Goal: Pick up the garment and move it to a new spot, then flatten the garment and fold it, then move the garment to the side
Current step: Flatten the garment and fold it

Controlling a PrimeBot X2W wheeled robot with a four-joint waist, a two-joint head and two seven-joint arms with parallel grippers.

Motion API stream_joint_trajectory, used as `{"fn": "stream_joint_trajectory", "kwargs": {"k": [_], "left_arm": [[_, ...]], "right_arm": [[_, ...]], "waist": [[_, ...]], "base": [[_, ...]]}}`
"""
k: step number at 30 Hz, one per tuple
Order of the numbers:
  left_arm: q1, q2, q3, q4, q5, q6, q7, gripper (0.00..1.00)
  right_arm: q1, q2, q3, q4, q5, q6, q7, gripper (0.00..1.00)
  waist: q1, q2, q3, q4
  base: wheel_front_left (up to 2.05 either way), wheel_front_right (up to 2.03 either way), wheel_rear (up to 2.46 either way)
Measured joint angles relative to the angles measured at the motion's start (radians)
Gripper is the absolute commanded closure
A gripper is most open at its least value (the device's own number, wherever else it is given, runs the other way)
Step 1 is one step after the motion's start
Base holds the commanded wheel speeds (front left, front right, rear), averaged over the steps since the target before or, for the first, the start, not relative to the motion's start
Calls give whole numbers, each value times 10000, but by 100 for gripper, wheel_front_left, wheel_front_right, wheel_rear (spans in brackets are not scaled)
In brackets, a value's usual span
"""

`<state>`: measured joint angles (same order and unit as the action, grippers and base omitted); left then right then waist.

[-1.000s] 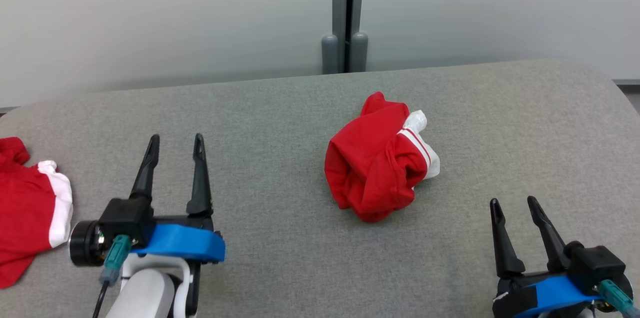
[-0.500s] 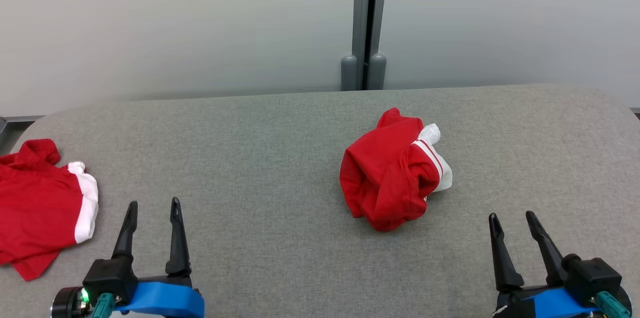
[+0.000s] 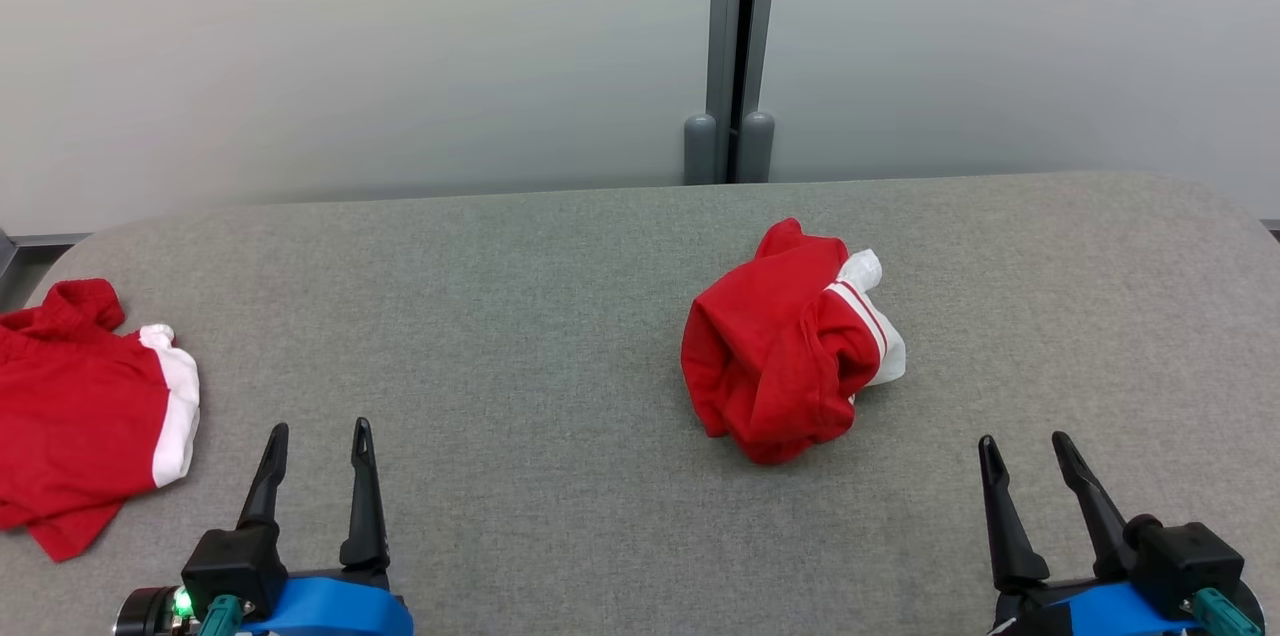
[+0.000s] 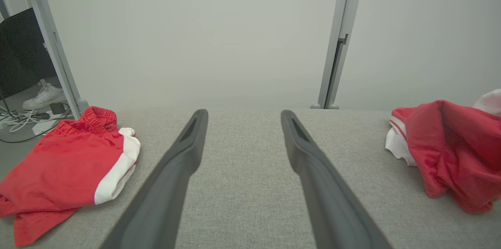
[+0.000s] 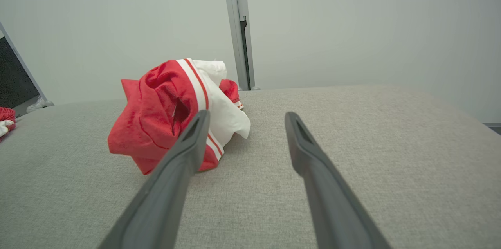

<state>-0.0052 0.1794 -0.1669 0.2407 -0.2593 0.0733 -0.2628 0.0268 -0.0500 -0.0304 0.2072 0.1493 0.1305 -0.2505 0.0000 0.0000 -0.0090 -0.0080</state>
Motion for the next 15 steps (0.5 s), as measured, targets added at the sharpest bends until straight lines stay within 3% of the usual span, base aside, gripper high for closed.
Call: {"fn": "stream_joint_trajectory", "kwargs": {"k": [15], "left_arm": [[-86, -261, 307, 211, 401, -263, 0, 0]], "right_arm": [[5, 0, -54, 56, 0, 0, 25, 0]], "waist": [[0, 0, 14, 56]], "base": [[0, 0, 0]]}}
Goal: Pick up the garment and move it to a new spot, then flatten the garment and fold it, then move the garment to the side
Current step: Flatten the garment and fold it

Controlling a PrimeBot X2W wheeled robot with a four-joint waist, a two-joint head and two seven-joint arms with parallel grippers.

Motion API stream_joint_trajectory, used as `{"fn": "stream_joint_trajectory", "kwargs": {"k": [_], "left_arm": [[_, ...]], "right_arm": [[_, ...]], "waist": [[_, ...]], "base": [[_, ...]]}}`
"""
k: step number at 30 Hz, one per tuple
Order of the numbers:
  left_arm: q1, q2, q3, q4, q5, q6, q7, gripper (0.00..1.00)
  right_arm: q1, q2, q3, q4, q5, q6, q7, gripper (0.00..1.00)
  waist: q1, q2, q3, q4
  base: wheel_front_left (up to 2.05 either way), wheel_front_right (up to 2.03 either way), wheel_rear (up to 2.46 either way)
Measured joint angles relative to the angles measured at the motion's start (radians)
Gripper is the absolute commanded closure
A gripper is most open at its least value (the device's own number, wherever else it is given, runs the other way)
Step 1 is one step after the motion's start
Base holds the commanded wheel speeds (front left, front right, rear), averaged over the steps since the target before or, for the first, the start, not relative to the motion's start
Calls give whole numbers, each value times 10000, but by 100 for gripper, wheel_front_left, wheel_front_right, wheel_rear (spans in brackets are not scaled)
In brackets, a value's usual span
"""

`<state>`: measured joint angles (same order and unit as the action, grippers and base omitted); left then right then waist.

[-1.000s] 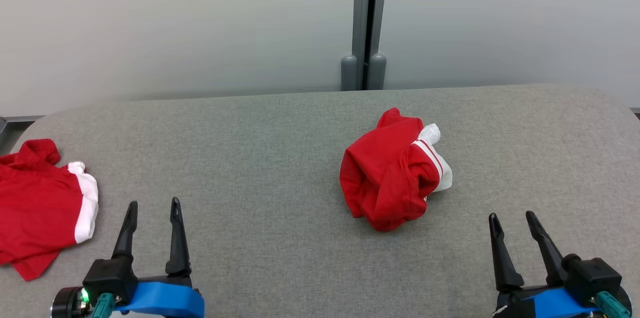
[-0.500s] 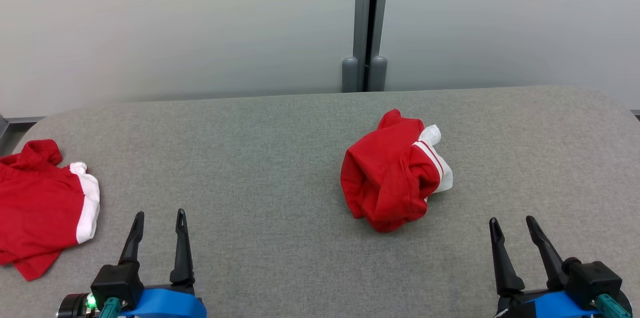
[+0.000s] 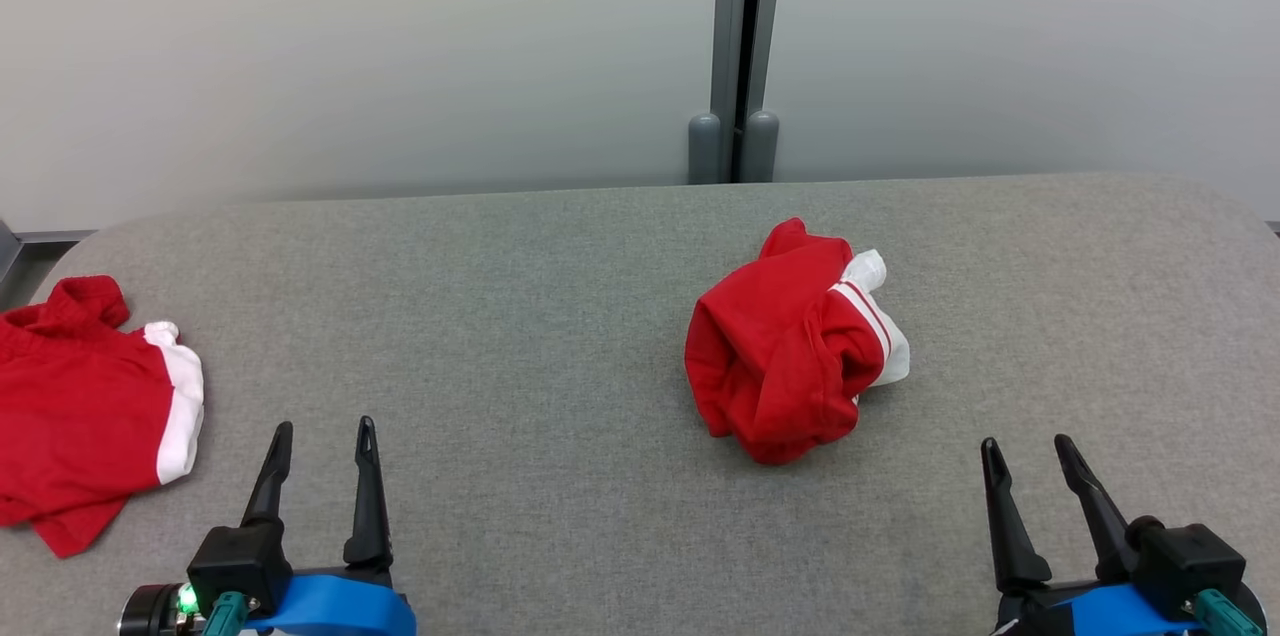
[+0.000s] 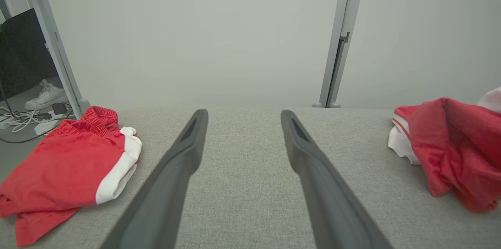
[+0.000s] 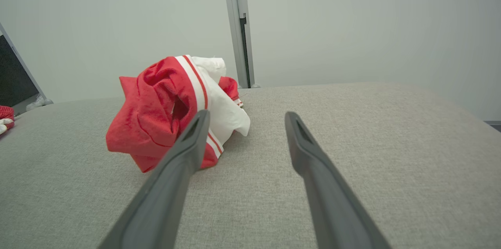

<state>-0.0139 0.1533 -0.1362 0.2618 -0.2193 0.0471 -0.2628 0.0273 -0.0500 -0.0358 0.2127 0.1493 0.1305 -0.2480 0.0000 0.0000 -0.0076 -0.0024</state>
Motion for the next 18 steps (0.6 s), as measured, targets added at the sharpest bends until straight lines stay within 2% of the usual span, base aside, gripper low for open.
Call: {"fn": "stream_joint_trajectory", "kwargs": {"k": [6, 11, 18], "left_arm": [[-20, -96, 63, 21, 100, -96, 0, 0], [-133, -199, 81, 63, 184, -188, 0, 0], [-519, -366, 6, 96, 313, -313, 0, 0]], "right_arm": [[-144, -2, -240, 73, -19, 0, 6, 0], [-1098, -19, -295, 75, -422, 0, 259, 0], [-2974, -671, -389, 575, -546, 0, 819, 0]], "waist": [[0, 0, 5, 56], [0, 0, 91, 147], [2, 0, 500, 415]], "base": [[0, 0, 0], [0, 0, 0], [0, 0, 0]]}}
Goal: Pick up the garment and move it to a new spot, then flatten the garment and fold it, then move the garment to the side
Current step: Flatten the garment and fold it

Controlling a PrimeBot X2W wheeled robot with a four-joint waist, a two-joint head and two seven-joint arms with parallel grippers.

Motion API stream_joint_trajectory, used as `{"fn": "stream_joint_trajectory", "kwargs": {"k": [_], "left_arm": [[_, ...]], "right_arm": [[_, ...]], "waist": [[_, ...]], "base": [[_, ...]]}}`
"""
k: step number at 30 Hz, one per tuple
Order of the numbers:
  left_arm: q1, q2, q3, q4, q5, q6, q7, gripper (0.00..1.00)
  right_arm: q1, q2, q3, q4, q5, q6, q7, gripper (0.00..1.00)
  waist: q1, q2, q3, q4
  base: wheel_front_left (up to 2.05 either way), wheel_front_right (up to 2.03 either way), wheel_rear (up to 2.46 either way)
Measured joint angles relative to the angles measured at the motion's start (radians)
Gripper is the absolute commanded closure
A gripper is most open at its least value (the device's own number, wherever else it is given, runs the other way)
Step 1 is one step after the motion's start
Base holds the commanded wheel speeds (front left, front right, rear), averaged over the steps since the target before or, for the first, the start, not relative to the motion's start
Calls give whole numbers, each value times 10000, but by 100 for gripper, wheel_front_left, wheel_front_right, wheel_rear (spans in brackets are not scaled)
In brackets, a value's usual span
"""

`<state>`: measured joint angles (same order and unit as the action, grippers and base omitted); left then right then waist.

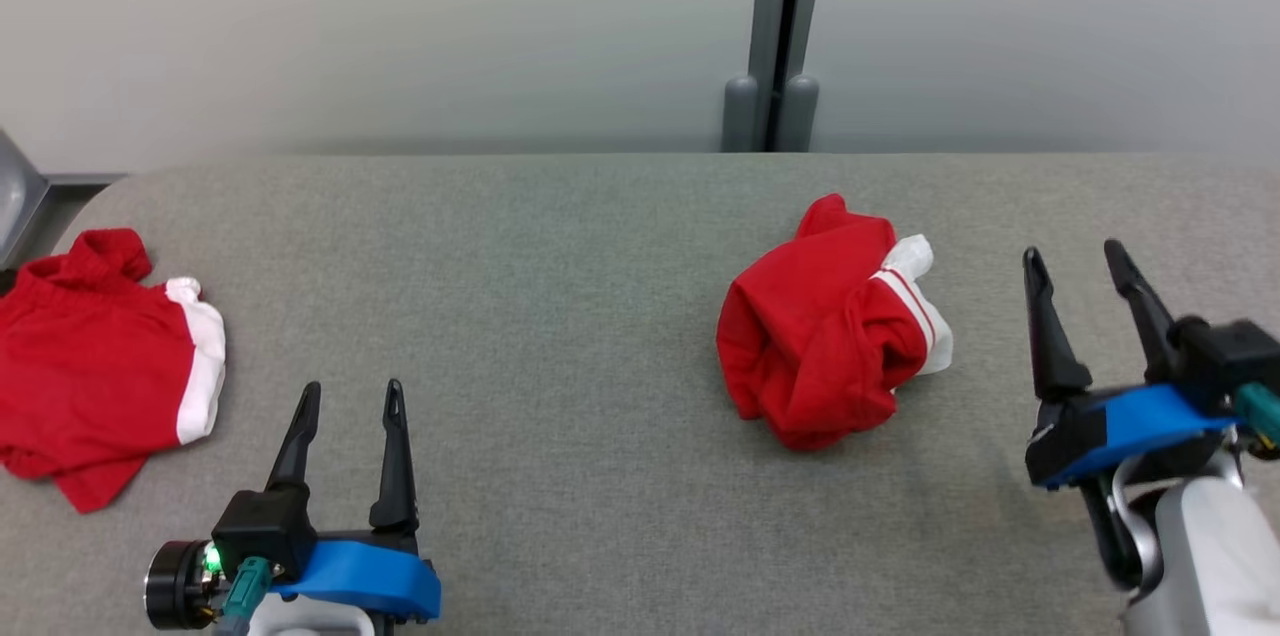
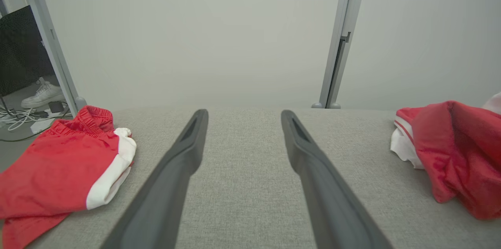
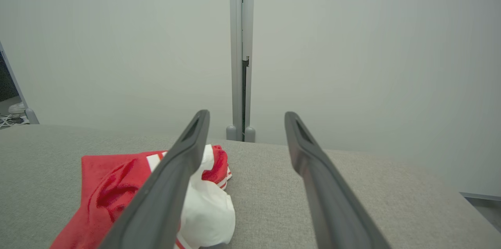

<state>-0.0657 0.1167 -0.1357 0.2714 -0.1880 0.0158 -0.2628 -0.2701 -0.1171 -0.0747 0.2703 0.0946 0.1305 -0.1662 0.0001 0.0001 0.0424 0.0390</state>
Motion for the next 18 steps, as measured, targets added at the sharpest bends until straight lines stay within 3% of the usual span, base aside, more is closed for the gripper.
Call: {"fn": "stream_joint_trajectory", "kwargs": {"k": [10, 18], "left_arm": [[-559, -282, -58, 42, 169, -100, 0, 0], [-1104, -481, -138, 173, 240, -224, 0, 0]], "right_arm": [[-1244, -575, 497, 2614, -40, 0, 779, 0], [-1948, -600, 771, 5108, 215, 0, 479, 0]], "waist": [[0, 0, 881, 550], [1, 0, 1429, 1052]], "base": [[0, 0, 0], [0, 0, 0]]}}
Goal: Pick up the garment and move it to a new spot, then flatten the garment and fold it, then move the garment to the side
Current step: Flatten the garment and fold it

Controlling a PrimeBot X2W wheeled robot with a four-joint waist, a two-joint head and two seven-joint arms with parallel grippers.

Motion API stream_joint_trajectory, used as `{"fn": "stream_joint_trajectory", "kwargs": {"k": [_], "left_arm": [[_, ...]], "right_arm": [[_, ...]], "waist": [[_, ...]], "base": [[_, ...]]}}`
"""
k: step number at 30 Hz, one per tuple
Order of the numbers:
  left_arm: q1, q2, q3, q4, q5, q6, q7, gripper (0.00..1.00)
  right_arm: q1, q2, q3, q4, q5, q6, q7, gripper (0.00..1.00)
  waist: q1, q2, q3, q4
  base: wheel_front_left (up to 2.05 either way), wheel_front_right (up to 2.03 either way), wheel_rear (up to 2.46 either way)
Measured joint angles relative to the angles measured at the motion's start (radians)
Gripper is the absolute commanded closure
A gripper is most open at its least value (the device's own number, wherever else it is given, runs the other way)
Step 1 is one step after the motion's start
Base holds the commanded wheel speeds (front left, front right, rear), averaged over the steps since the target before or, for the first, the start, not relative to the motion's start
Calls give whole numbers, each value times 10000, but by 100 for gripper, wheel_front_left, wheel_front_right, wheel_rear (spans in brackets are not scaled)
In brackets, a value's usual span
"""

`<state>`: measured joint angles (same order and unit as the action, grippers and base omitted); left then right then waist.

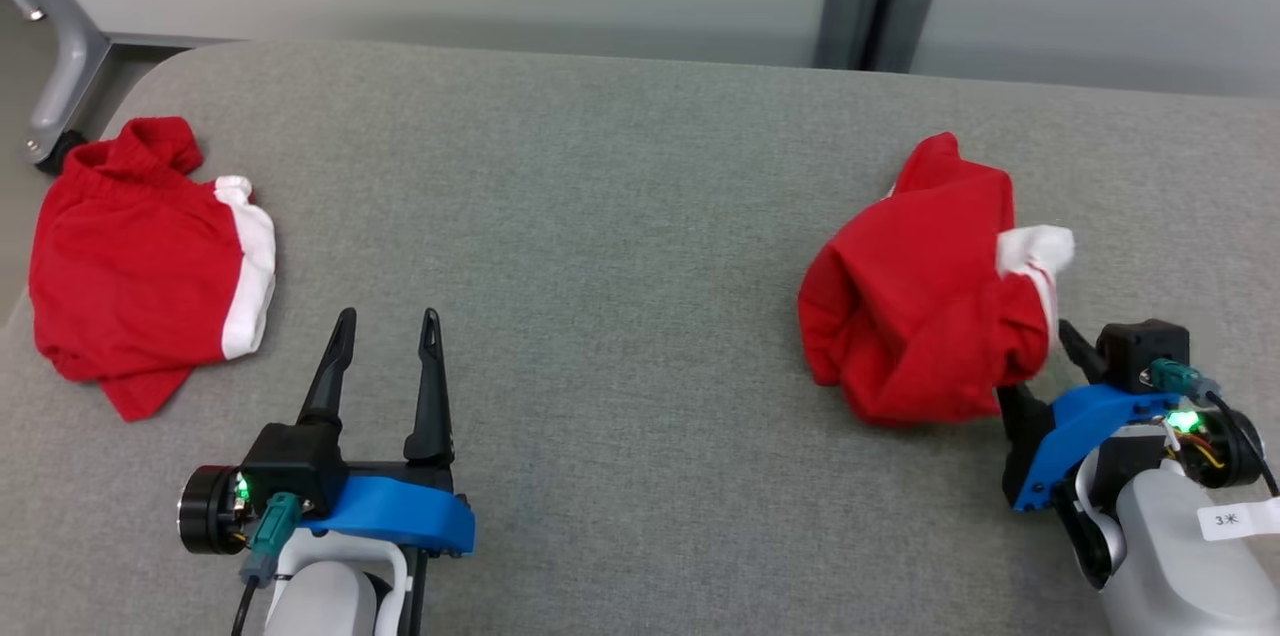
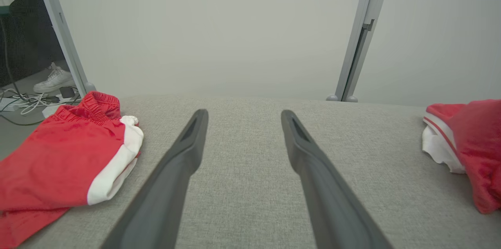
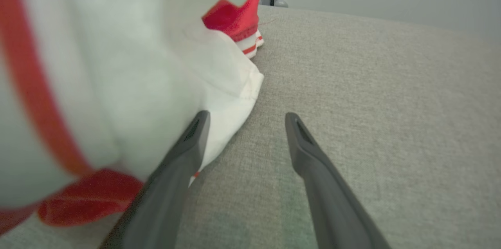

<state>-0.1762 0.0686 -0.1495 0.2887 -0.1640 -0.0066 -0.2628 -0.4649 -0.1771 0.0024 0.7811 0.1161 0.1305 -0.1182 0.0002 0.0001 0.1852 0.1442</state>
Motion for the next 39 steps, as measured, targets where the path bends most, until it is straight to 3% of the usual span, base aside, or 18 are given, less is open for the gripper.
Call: {"fn": "stream_joint_trajectory", "kwargs": {"k": [11, 12, 13, 14, 19, 27, 33, 39], "left_arm": [[-108, -104, -17, 188, 73, -117, 0, 0], [-107, -109, -15, 190, 73, -117, 0, 0], [-104, -113, -15, 196, 75, -117, 0, 0], [-100, -117, -12, 199, 75, -117, 0, 0], [31, -125, 67, 282, 107, -121, 0, 0], [312, -140, 138, 336, 150, -180, 0, 0], [369, -153, 257, 303, 171, -207, 0, 0], [495, -157, 345, 280, 192, -205, 0, 0]], "right_arm": [[-1025, 169, 842, 2514, 384, -13, -412, 0], [-1090, 173, 913, 2656, 445, -15, -412, 67], [-1151, 171, 978, 2777, 495, -13, -420, 96], [-1203, 180, 1037, 2872, 554, -13, -456, 100], [-1252, 121, 1103, 3227, 857, 6, -966, 100], [-768, -955, 504, 2865, 1333, 2, -1406, 100], [-75, -1902, -460, 1425, 1505, 2, -1430, 100], [638, -2399, -1718, -98, 1260, 2, -1430, 100]], "waist": [[-2, 0, 53, 444], [-3, 0, 45, 457], [-2, 0, 30, 466], [-3, 0, 17, 469], [-3, 0, -134, 363], [-3, -1, -590, -97], [-3, 0, -773, -562], [-3, 0, -924, -828]], "base": [[0, 0, 0], [0, 0, 0], [0, 0, 0], [0, 0, 0], [0, 0, 0], [0, 0, 0], [0, 0, 0], [0, 0, 0]]}}
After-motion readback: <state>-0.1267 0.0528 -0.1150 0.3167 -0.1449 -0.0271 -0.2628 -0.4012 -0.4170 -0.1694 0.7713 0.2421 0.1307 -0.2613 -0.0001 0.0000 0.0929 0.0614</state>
